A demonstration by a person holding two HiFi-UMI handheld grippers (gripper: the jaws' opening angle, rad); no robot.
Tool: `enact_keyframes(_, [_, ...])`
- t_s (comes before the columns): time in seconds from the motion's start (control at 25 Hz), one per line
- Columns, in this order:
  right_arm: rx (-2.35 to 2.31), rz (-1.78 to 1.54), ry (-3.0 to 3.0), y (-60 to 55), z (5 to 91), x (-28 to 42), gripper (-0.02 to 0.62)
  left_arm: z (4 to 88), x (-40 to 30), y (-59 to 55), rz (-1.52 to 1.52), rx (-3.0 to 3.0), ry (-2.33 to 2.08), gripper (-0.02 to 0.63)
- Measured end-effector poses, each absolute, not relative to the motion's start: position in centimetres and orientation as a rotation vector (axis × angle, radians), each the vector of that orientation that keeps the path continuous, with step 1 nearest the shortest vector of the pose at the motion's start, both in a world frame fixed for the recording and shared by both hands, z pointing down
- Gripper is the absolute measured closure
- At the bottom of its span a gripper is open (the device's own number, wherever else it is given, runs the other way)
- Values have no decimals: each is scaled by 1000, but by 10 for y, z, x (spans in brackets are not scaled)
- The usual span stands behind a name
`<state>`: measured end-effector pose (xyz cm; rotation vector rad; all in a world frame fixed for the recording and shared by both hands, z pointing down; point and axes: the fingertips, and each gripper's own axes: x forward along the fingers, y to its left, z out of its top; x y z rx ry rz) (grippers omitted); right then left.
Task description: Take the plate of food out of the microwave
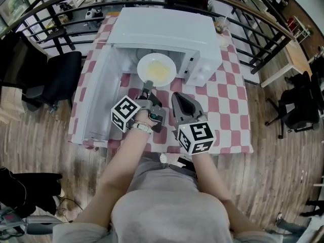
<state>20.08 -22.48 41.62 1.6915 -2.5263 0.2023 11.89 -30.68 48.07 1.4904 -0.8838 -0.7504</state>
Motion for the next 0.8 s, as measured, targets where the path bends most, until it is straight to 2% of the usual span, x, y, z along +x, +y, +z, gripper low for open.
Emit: enact_keyframes(0.8, [1778, 107, -2518, -211, 398, 196, 571, 447, 109, -272, -787, 1543, -877, 592])
